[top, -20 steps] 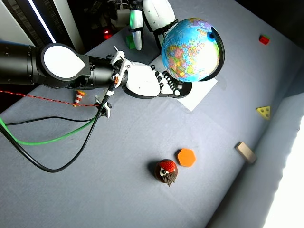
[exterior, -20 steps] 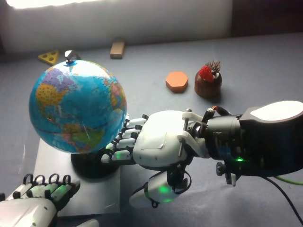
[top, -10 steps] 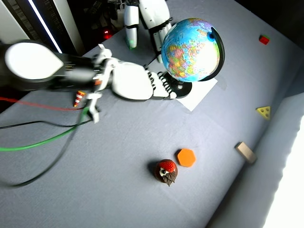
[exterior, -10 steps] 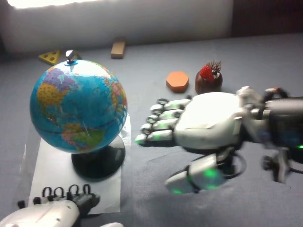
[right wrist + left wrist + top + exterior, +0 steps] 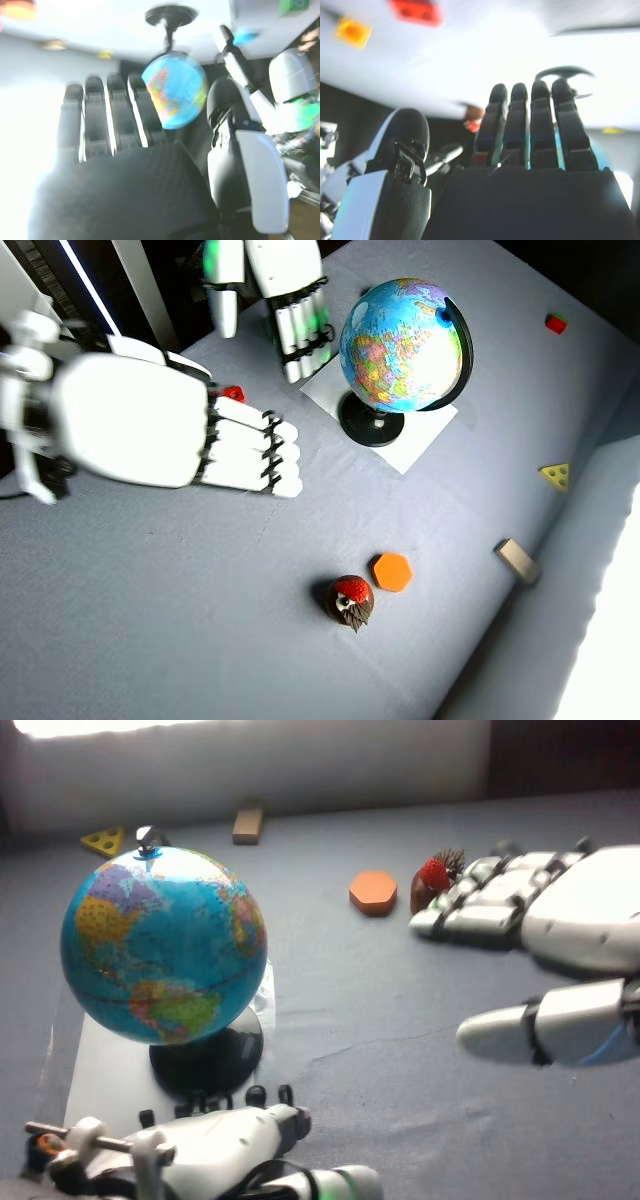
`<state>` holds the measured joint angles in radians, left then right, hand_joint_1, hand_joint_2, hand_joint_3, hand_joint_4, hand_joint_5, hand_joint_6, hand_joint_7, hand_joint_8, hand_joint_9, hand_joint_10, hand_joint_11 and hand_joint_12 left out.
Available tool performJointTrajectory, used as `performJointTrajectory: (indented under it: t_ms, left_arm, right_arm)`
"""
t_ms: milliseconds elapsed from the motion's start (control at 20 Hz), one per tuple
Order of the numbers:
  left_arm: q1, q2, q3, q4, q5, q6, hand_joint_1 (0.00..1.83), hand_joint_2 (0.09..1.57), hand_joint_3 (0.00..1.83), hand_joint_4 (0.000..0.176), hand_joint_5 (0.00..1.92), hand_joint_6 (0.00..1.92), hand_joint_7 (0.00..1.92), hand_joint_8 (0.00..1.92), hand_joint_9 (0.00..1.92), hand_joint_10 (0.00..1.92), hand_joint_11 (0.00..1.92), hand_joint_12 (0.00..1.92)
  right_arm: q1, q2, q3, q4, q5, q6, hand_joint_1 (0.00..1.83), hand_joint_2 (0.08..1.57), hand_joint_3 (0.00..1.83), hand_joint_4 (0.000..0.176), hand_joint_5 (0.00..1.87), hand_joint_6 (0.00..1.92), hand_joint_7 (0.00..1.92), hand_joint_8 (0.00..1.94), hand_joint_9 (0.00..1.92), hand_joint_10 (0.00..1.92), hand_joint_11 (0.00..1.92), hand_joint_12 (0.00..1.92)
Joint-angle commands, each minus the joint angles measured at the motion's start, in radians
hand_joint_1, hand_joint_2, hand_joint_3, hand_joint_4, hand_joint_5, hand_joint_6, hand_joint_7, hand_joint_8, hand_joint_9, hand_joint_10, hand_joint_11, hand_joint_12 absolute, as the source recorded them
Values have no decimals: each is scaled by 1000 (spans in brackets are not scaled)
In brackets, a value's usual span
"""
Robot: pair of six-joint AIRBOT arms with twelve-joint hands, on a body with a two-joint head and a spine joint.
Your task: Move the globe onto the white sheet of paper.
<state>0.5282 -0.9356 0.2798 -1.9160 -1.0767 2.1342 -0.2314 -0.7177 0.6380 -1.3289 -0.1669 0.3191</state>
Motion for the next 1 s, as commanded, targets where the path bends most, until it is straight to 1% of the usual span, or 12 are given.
performJointTrajectory:
  t_ms: [0,100,150,250,300,350,400,450,500,550,700,950]
  left_arm:
    - [-23,-8,-2,29,-41,20,0,1289,1,0,131,3,117,2,115,6,0,272]
    - [-112,-34,3,-54,-82,94,0,1298,1,0,390,17,458,17,332,19,0,697]
    - [-134,-38,4,-80,-99,97,0,1298,1,0,390,17,458,17,332,19,0,697]
    - [-178,-41,5,-117,-112,132,0,1311,0,0,492,9,618,6,467,16,0,967]
    - [-195,-41,6,-134,-112,159,0,1336,4,0,652,55,809,58,737,134,269,1174]
    - [-215,-39,8,-159,-112,193,0,1336,4,0,652,55,809,58,737,134,269,1174]
    - [-231,-38,9,-175,-112,213,0,1351,0,0,844,88,1002,58,782,536,402,1363]
    - [-244,-37,10,-186,-112,224,118,1370,2,0,1001,478,967,926,801,1326,577,1761]
    - [-253,-36,10,-189,-112,229,118,1370,2,0,1001,478,967,926,801,1326,577,1761]
    - [-271,-33,13,-203,-111,251,314,1413,5,0,914,1218,951,1588,880,1863,801,1915]
    - [-340,-32,28,-252,-122,357,731,1413,0,0,908,1776,1085,1833,1063,1921,1011,1921]
    - [-356,-32,20,-248,-128,357,894,1400,0,0,931,1869,1119,1921,1131,1921,1084,1921]
  right_arm:
    - [17,14,-24,-7,-50,10,0,1223,0,0,105,7,97,10,103,24,0,0]
    - [33,53,-87,-7,-163,23,0,1205,0,0,412,94,522,51,334,297,0,1011]
    - [39,60,-105,-7,-208,41,0,1205,0,0,412,94,522,51,334,297,0,1011]
    - [39,66,-129,-2,-229,58,0,1198,0,0,463,372,638,169,237,950,0,1445]
    - [38,67,-134,19,-233,51,0,1200,0,0,516,957,676,711,348,1365,69,1826]
    - [39,68,-141,87,-232,10,0,1200,0,0,516,957,676,711,348,1365,69,1826]
    - [43,67,-144,161,-230,-36,0,1215,3,0,569,1383,684,1165,461,1673,295,1917]
    - [45,66,-145,218,-220,-70,85,1324,35,0,758,1558,894,1442,789,1829,693,1920]
    - [46,66,-146,228,-216,-72,85,1324,35,0,758,1558,894,1442,789,1829,693,1920]
    - [49,66,-149,235,-208,-72,309,1416,45,0,896,1797,1082,1754,1096,1912,1073,1921]
    - [45,69,-184,239,-176,-95,515,1494,64,0,1059,1918,1251,1936,1337,1921,1424,1921]
    - [46,69,-186,243,-150,-79,650,1508,73,0,1126,1921,1315,1941,1434,1921,1592,1921]
